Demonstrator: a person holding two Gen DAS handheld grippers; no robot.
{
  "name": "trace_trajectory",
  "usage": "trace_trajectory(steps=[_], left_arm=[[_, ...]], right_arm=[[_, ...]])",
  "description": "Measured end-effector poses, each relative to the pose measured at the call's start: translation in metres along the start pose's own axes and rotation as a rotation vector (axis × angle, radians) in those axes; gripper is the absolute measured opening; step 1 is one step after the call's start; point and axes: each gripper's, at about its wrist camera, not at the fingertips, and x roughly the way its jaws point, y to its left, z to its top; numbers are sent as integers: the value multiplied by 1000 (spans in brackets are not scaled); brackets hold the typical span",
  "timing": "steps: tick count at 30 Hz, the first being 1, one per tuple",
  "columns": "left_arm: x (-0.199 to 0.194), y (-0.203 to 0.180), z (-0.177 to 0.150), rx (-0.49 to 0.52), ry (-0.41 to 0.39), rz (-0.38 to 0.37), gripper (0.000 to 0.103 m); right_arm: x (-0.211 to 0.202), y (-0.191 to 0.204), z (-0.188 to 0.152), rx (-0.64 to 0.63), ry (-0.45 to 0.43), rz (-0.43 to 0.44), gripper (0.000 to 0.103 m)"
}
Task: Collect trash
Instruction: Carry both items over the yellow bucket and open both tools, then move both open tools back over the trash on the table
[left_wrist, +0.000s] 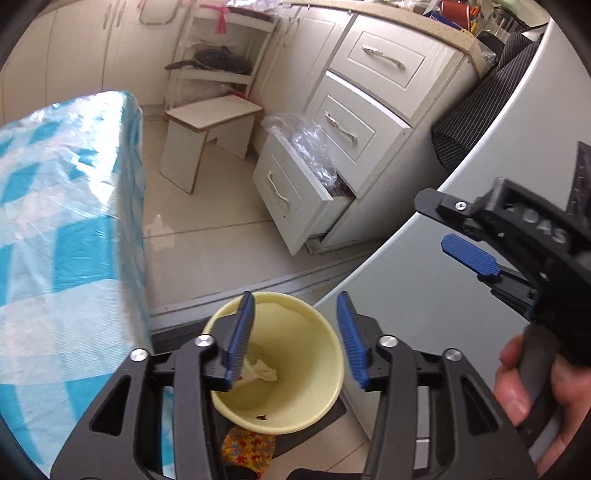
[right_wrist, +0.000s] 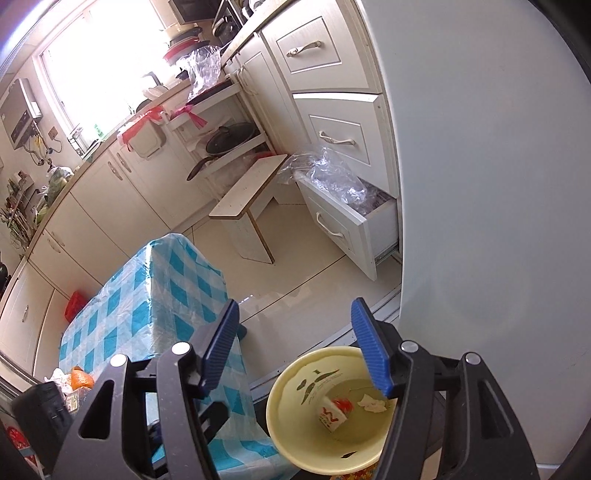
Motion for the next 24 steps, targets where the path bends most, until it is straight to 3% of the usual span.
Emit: trace_trajectory(steps=[3, 9, 17, 24], left_arm=[[-32, 3, -2, 31, -47, 35, 64], [-92, 16, -7, 86, -101, 155, 74], [-154, 38, -12, 121, -182, 284, 79], [-189, 63, -18, 104, -219, 336, 80]], right_arm=[[-1, 7, 0, -16, -10, -3, 65], [-6, 32, 0, -78, -48, 0, 66], [-8, 79, -8, -195, -85, 22, 69], [-7, 122, -17, -298, -109, 68, 69]])
